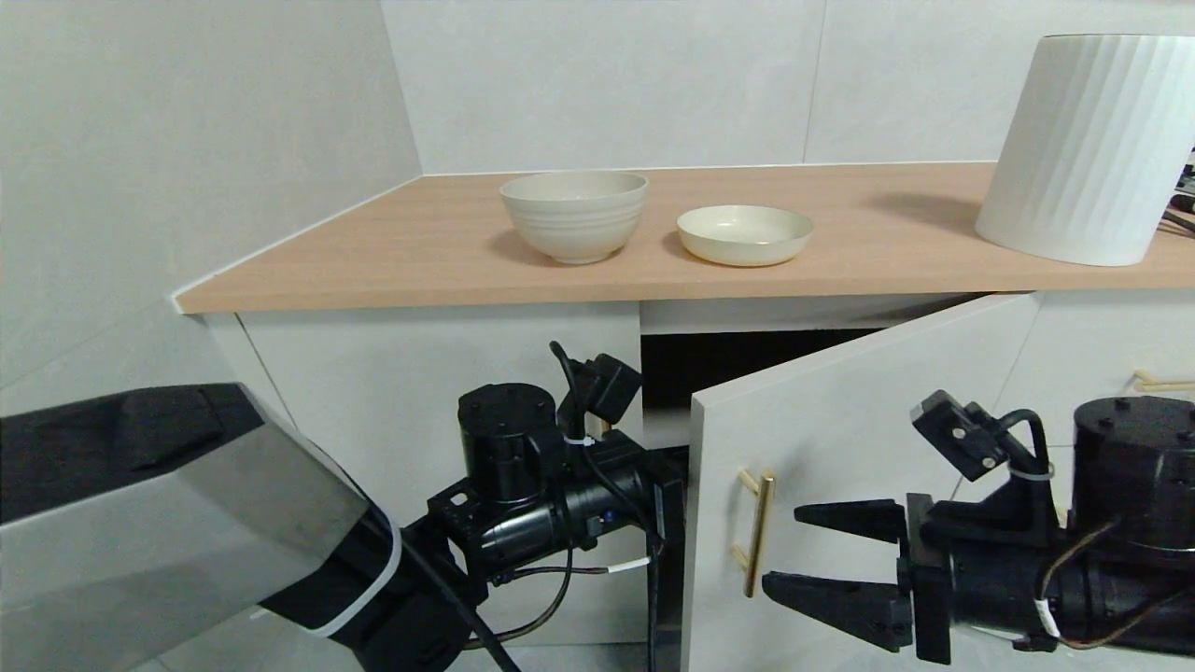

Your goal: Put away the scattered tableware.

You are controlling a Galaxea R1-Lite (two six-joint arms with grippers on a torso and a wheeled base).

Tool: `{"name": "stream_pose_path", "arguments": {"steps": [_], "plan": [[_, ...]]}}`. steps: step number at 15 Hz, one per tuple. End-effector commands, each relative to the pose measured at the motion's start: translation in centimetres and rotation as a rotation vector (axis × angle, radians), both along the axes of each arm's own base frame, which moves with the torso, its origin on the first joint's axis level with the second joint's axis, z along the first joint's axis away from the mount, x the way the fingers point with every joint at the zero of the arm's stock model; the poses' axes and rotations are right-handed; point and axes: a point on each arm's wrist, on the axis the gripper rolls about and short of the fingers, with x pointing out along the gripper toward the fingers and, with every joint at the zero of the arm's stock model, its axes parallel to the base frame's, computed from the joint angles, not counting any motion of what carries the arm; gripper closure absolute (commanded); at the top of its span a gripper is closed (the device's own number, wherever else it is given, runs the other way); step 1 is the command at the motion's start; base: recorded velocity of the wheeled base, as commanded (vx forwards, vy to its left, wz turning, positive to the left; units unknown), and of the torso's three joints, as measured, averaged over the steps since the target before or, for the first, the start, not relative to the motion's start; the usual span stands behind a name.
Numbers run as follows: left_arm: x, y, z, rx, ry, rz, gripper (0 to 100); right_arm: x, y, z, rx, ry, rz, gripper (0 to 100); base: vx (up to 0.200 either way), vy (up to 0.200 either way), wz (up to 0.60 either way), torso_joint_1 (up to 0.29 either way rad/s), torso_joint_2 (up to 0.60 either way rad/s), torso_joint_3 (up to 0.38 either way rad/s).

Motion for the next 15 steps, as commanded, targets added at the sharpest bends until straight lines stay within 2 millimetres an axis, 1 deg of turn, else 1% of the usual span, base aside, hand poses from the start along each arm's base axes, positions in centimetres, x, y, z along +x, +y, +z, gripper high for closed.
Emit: {"name": "stream_pose_path", "arguments": {"steps": [1, 3, 4, 5, 6, 7, 8, 10, 14, 15], "plan": [[-0.3, 0.2, 0.9, -0.008, -0.009, -0.005, 100, -2.3, -1.7, 1.2, 0.009, -0.040, -0.006, 0, 0.000, 0.000, 0.00, 0.000, 0.00, 0.000], [-0.4, 0.3, 1.4, -0.014, -0.014, -0.005, 100, -3.4, -2.4, 1.5, -0.024, 0.005, -0.011, 0, 0.000, 0.000, 0.00, 0.000, 0.00, 0.000], [-0.4, 0.4, 1.7, -0.013, -0.015, -0.005, 100, -3.7, -2.6, 1.6, -0.047, 0.017, -0.043, 0, 0.000, 0.000, 0.00, 0.000, 0.00, 0.000], [-0.4, 0.3, 1.8, -0.011, -0.013, -0.005, 100, -3.7, -2.7, 1.7, -0.052, 0.018, -0.054, 0, 0.000, 0.000, 0.00, 0.000, 0.00, 0.000], [0.2, -0.2, 2.3, 0.010, 0.012, -0.005, 100, -4.0, -2.5, 1.4, -0.098, 0.008, -0.143, 0, 0.000, 0.000, 0.00, 0.000, 0.00, 0.000], [0.4, -0.4, 2.6, 0.022, 0.027, -0.005, 100, -4.7, -2.1, 1.5, -0.128, -0.008, -0.164, 0, 0.000, 0.000, 0.00, 0.000, 0.00, 0.000], [0.6, -0.5, 2.9, 0.024, 0.029, -0.005, 100, -5.0, -2.1, 1.3, -0.156, 0.005, -0.181, 0, 0.000, 0.000, 0.00, 0.000, 0.00, 0.000], [0.6, -0.6, 2.4, 0.035, 0.037, -0.008, 100, -5.1, -2.2, 1.0, -0.180, 0.030, -0.177, 0, 0.000, 0.000, 0.00, 0.000, 0.00, 0.000], [0.5, -0.7, 2.2, 0.040, 0.043, -0.011, 100, -5.1, -2.1, 0.8, -0.189, 0.038, -0.169, 0, 0.000, 0.000, 0.00, 0.000, 0.00, 0.000], [0.2, -0.9, 2.1, 0.041, 0.044, -0.021, 100, -5.0, -2.1, 0.7, -0.192, 0.042, -0.167, 0, -0.200, 0.000, 0.00, 0.002, 0.01, 0.002]]}}
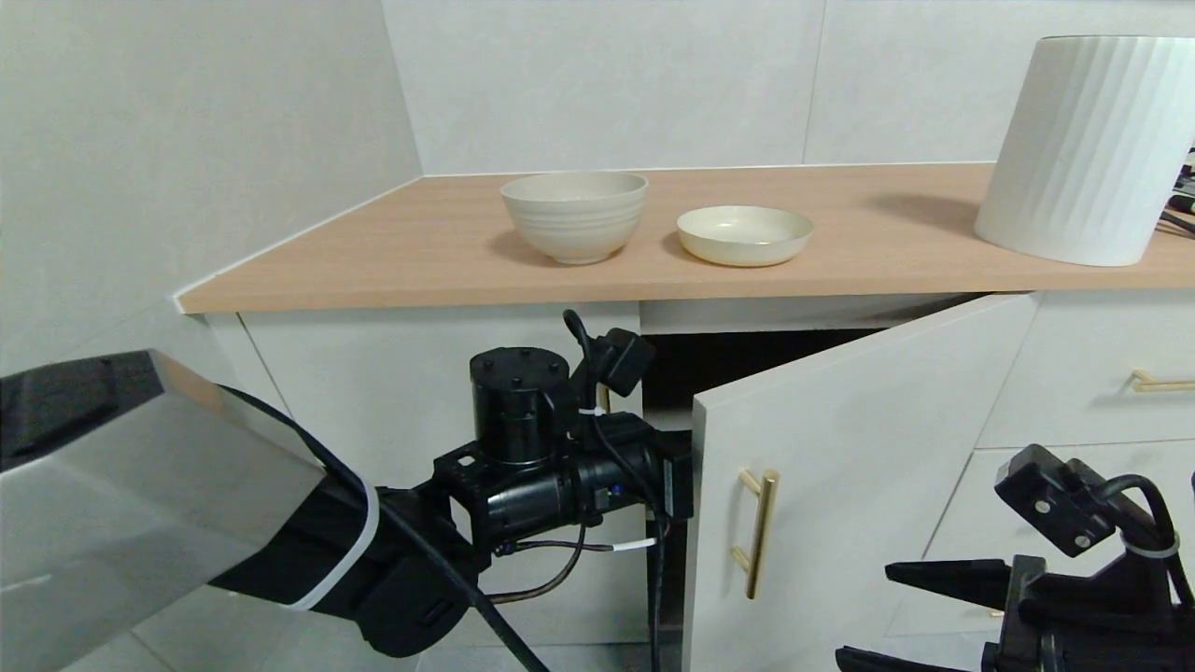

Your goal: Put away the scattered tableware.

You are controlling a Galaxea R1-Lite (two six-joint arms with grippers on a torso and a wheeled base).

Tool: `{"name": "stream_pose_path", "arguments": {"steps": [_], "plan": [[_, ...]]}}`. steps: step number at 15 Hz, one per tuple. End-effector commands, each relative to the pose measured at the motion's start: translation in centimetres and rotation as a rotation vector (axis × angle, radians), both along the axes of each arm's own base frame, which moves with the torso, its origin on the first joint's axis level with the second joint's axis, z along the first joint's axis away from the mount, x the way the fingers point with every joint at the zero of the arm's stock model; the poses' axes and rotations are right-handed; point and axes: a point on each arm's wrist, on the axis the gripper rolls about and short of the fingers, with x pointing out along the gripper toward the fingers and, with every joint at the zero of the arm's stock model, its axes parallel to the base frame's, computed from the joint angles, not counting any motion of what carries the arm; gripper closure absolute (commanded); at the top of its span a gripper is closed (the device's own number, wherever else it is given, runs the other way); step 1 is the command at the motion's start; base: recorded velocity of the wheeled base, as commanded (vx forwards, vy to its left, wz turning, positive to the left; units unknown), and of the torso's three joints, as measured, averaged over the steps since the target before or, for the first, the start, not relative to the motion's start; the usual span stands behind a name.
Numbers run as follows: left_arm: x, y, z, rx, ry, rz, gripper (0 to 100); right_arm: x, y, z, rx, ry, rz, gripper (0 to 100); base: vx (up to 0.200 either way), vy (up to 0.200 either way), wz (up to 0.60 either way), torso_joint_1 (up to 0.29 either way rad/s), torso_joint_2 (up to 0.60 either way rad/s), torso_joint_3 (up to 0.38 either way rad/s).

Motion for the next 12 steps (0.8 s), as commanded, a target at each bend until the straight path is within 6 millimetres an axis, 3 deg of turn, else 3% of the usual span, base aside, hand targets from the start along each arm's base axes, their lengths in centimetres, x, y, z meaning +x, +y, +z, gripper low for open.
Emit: {"name": "stream_pose_path", "arguments": {"steps": [1, 5, 12], "plan": [[-0.3, -0.2, -0.1, 0.002, 0.003, -0.009, 100, 0.0, 0.1, -0.1, -0.003, 0.005, 0.003, 0, -0.200, 0.000, 0.00, 0.002, 0.01, 0.007], [-0.4, -0.4, -0.4, 0.008, 0.012, -0.015, 100, 0.0, 0.0, -0.2, -0.011, 0.002, 0.007, 0, -0.200, 0.000, 0.00, 0.004, 0.00, 0.002], [1.2, -1.7, -1.9, 0.015, 0.018, -0.005, 100, 0.1, 0.1, -0.4, -0.021, 0.007, 0.008, 0, 0.000, 0.000, 0.00, 0.000, 0.00, 0.000]]}}
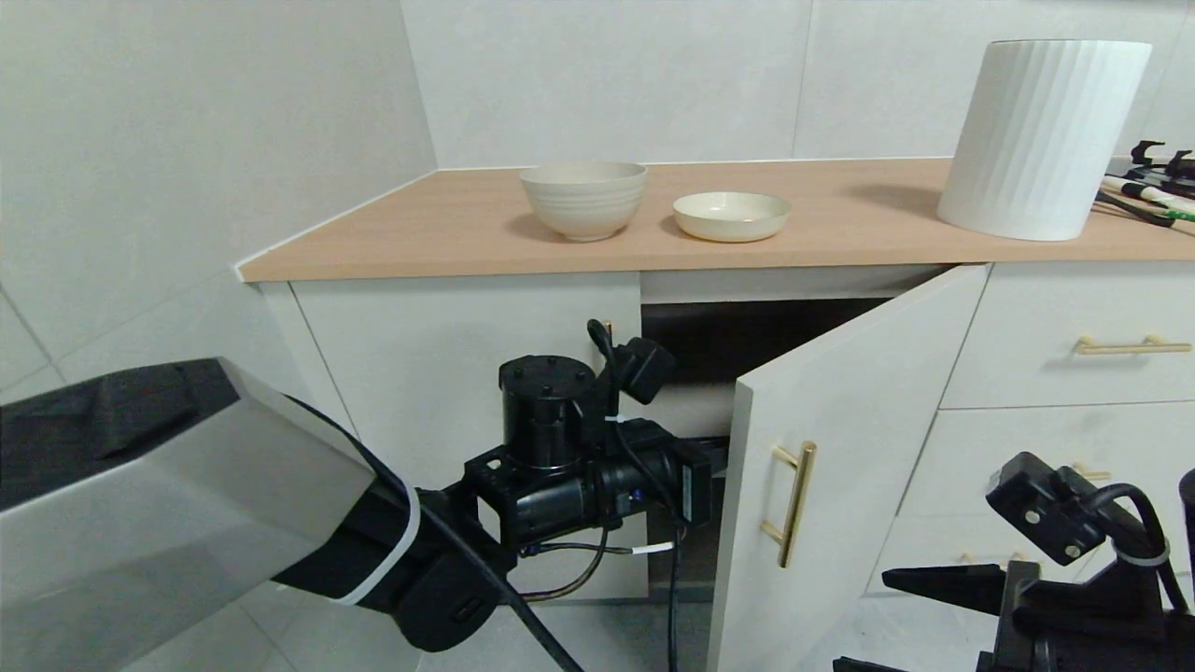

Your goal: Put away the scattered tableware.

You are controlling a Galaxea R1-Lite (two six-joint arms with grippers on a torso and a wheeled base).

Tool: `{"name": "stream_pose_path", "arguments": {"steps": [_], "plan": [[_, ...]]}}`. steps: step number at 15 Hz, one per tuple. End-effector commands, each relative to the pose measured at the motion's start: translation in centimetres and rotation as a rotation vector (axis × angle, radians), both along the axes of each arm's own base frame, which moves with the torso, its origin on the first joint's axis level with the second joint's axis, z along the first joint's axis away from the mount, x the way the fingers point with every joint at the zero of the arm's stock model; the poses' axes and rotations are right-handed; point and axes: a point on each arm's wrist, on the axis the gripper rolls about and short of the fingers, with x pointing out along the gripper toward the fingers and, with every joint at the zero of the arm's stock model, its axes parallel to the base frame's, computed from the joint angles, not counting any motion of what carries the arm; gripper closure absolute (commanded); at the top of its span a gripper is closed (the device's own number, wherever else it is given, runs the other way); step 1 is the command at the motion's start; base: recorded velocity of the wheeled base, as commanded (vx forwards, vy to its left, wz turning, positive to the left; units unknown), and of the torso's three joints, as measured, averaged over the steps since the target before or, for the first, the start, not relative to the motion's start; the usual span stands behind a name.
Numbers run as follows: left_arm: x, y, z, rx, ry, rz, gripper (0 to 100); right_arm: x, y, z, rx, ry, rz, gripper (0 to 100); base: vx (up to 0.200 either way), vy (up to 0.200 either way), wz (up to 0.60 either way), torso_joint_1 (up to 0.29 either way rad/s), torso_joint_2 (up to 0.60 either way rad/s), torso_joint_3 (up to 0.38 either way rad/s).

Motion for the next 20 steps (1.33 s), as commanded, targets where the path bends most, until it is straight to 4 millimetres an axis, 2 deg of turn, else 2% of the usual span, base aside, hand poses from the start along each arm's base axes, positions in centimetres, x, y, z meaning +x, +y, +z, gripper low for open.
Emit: {"name": "stream_pose_path", "arguments": {"steps": [1, 3, 6, 9, 12, 16, 17, 20], "plan": [[0.9, -0.7, -1.2, 0.010, 0.011, 0.005, 100, 0.0, 0.0, -0.1, -0.002, 0.003, 0.001, 0, 0.000, 0.000, 0.00, 0.000, 0.00, 0.000], [0.9, -1.1, -1.5, 0.012, 0.013, -0.001, 100, 0.0, 0.0, -0.1, -0.002, 0.003, 0.001, 0, 0.000, 0.000, 0.00, 0.000, 0.00, 0.000], [1.0, -1.2, -1.5, 0.009, 0.012, -0.002, 100, 0.0, 0.0, -0.1, -0.003, 0.002, 0.003, 0, -0.200, 0.000, 0.00, 0.002, 0.01, -0.002], [1.1, -1.3, -1.5, 0.008, 0.011, -0.002, 100, 0.0, 0.0, -0.1, -0.003, 0.002, 0.003, 0, 0.000, 0.000, 0.00, 0.000, 0.00, 0.000], [1.9, -1.9, -2.8, 0.019, 0.024, 0.004, 100, -0.1, 0.1, -0.2, -0.017, -0.010, 0.019, 0, 0.000, 0.000, 0.00, 0.000, 0.00, 0.000], [2.7, -2.6, -3.3, 0.024, 0.006, 0.090, 100, -0.1, 0.1, -0.2, -0.016, -0.011, 0.020, 0, 0.000, 0.000, 0.00, 0.000, 0.00, 0.000], [2.6, -2.8, -3.2, 0.023, 0.003, 0.096, 100, -0.1, 0.1, -0.2, -0.016, -0.010, 0.021, 0, 0.000, 0.000, 0.00, 0.000, 0.00, 0.000], [0.3, -4.8, -2.8, 0.001, -0.017, 0.018, 100, -0.6, 0.3, 0.0, -0.007, -0.019, 0.047, 0, 0.000, 0.000, 0.00, 0.000, 0.00, 0.000]]}}
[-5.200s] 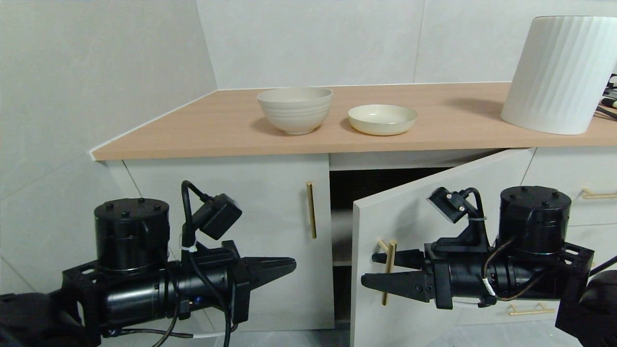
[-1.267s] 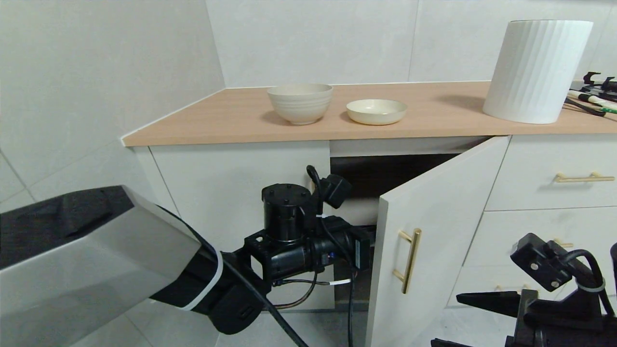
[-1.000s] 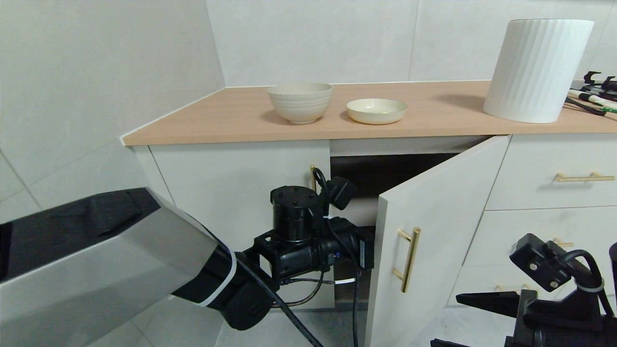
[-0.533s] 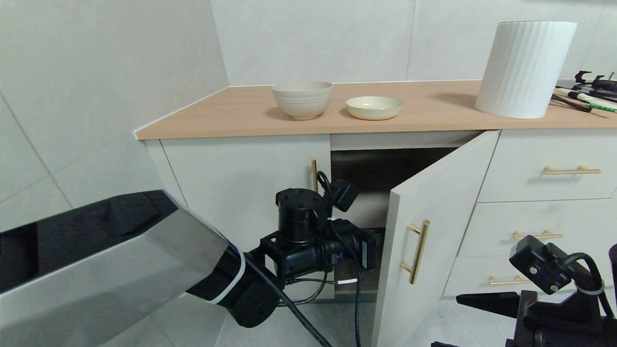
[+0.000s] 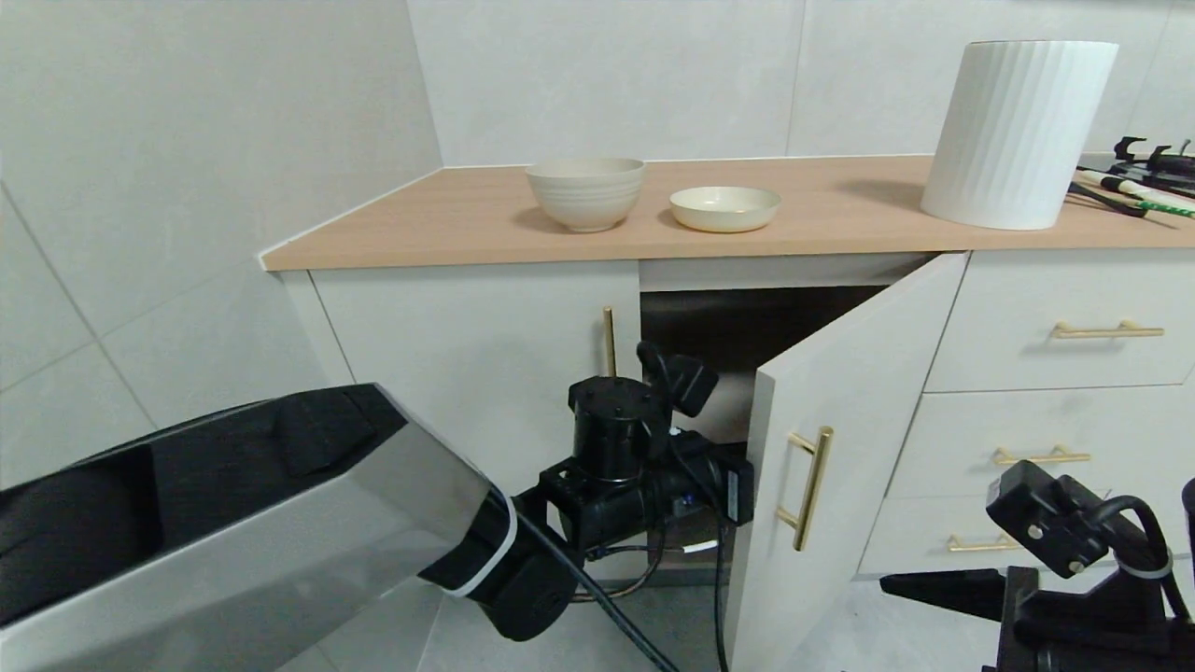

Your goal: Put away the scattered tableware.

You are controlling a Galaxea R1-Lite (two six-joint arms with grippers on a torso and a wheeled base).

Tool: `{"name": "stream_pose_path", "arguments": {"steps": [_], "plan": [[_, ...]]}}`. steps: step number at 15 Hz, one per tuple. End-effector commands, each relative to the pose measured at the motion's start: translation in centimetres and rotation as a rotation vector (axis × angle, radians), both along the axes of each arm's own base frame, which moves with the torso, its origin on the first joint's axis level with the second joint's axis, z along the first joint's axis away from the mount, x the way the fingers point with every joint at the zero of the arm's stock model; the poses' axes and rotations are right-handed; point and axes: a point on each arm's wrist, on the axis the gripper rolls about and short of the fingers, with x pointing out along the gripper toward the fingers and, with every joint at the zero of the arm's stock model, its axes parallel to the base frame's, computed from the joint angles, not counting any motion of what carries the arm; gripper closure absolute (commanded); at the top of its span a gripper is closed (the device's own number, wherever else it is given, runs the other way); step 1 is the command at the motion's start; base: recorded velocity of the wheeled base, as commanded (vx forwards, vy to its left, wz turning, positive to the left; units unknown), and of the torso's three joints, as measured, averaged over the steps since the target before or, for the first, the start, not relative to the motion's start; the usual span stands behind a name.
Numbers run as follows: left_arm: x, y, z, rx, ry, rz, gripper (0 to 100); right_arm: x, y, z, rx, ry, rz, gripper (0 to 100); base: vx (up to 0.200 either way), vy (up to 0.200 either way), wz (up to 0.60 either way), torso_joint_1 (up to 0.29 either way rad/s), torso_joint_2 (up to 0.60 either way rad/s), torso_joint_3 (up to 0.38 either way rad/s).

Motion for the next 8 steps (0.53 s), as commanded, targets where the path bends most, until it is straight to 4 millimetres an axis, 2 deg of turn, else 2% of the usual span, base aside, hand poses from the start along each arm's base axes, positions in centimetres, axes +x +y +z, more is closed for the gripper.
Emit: {"name": "stream_pose_path", "arguments": {"steps": [1, 2, 3, 4, 6, 7, 8], "plan": [[-2.4, -1.8, 0.1, -0.035, -0.009, -0.101, 100, -0.7, 0.0, 0.0, 0.007, -0.004, 0.032, 0, 0.000, 0.000, 0.00, 0.000, 0.00, 0.000], [-4.4, -2.7, 0.2, -0.068, 0.014, -0.199, 100, -1.3, -0.1, -0.1, 0.020, -0.003, 0.069, 0, 0.000, 0.000, 0.00, 0.000, 0.00, 0.000], [-7.4, -2.7, 0.7, -0.123, 0.076, -0.372, 100, -2.3, -0.4, 0.2, 0.063, -0.003, 0.156, 0, 0.000, 0.000, 0.00, 0.000, 0.00, 0.000], [-9.2, -1.9, 1.1, -0.159, 0.126, -0.511, 100, -3.2, -1.0, 0.5, 0.113, -0.005, 0.241, 0, 0.000, 0.000, 0.00, 0.000, 0.00, 0.000], [-8.8, -1.5, 1.2, -0.183, 0.115, -0.525, 100, -4.0, -1.7, 1.2, 0.170, -0.018, 0.322, 0, 0.000, 0.000, 0.00, 0.000, 0.00, 0.000], [-6.9, -1.1, 1.0, -0.184, 0.109, -0.471, 100, -4.0, -1.8, 1.3, 0.174, -0.021, 0.321, 0, 0.000, 0.000, 0.00, 0.000, 0.00, 0.000], [-6.3, -0.8, 0.7, -0.178, 0.116, -0.449, 100, -4.0, -1.8, 1.3, 0.174, -0.021, 0.321, 0, 0.000, 0.000, 0.00, 0.000, 0.00, 0.000]]}}
